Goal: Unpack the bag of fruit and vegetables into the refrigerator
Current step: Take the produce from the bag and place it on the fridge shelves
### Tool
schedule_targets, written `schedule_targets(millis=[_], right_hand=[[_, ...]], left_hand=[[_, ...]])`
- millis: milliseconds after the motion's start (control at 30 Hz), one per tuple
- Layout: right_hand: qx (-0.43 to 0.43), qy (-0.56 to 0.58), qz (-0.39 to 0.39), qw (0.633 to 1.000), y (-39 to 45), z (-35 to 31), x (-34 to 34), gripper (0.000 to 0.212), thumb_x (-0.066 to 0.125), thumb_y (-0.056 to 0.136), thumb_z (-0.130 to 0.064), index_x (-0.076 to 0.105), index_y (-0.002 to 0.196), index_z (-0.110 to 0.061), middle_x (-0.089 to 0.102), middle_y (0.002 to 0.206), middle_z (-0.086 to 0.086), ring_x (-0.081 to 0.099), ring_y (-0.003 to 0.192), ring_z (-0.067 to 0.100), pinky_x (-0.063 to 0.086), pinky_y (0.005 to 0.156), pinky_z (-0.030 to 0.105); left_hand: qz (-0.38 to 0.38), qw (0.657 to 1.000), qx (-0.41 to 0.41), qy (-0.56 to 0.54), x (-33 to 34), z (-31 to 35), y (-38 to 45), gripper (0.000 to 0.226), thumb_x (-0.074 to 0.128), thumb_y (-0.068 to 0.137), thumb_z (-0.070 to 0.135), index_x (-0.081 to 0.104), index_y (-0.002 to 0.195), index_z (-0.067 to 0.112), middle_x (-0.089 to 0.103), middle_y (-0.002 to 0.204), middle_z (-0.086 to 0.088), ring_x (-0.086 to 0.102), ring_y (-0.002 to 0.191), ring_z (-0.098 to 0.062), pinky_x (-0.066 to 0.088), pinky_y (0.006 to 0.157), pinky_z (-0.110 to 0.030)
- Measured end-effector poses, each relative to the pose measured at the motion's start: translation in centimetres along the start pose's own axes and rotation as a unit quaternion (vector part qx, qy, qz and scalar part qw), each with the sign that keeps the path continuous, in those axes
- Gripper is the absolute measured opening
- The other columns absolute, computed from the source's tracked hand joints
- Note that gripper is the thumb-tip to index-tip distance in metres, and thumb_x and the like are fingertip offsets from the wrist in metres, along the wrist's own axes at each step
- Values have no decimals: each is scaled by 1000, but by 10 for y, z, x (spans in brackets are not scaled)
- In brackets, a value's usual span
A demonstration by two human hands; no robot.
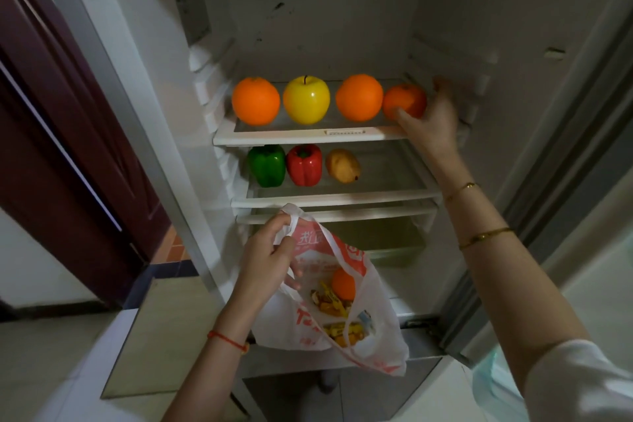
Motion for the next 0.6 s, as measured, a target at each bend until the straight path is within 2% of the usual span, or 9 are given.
schedule_targets(millis=[67,133,200,267,333,400,433,533,600], right_hand=[[-31,1,63,998,-18,-6,-14,59,70,84,-27,47,131,-1,55,128,14,53,119,24,36,91,16],[-87,28,95,991,-46,-16,-21,29,65,88,-24,56,108,-6,62,103,8,59,92,17,42,77,16],[-121,71,32,990,-81,-22,-8,9,61,91,-19,58,90,-10,61,82,-1,56,70,8,42,64,14],[-130,70,-87,985,-115,-18,22,12,59,92,-15,63,81,-11,63,72,-3,56,61,5,41,58,13],[-132,19,-221,966,-151,-2,63,17,59,91,-14,65,75,-14,65,68,-4,57,57,4,40,56,13],[-109,-36,-345,932,-188,25,106,20,58,92,-16,66,74,-15,67,69,-2,60,58,4,43,56,13],[-91,-64,-388,915,-205,41,126,20,56,93,-17,68,78,-11,70,73,3,64,62,11,45,57,15],[-30,-150,-441,884,-238,93,164,24,50,96,-17,70,93,-6,73,92,10,65,77,20,41,60,17],[24,-198,-428,881,-241,128,171,25,49,97,-19,69,104,-5,71,101,9,64,86,20,43,68,22]], left_hand=[[-1,1000,9,-1,0,2,-4,35,45,99,6,56,117,34,69,89,-9,68,59,-29,58,46,-37],[-6,1000,22,-6,2,5,-8,37,46,98,5,59,110,38,69,85,-10,67,57,-26,58,45,-39],[-10,999,28,-9,4,7,-12,47,46,98,4,58,99,49,69,83,-5,66,55,-23,58,44,-39],[-10,1000,24,-14,5,7,-15,55,46,98,4,56,90,57,69,81,-2,66,54,-23,58,43,-40],[-12,999,25,-17,6,7,-18,54,45,97,4,56,92,56,69,82,-4,66,53,-24,57,43,-43],[-10,999,27,-15,6,6,-21,48,44,97,2,58,97,48,68,80,-10,65,51,-24,57,42,-42],[-8,999,27,-14,5,4,-22,44,44,97,2,60,101,42,67,81,-12,65,50,-24,57,41,-42],[-12,1000,20,-13,4,-1,-28,35,45,98,3,60,113,31,68,86,-14,65,51,-23,57,42,-41],[-16,1000,17,-14,4,-1,-32,40,45,98,4,56,105,42,66,76,-14,64,50,-19,58,45,-43]])
Point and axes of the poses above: each hand's wrist, its own y-axis towards the middle knuckle, its own x-axis out of the palm, z = x × y, the point moved 8 cm from there along y, towards the middle knuckle
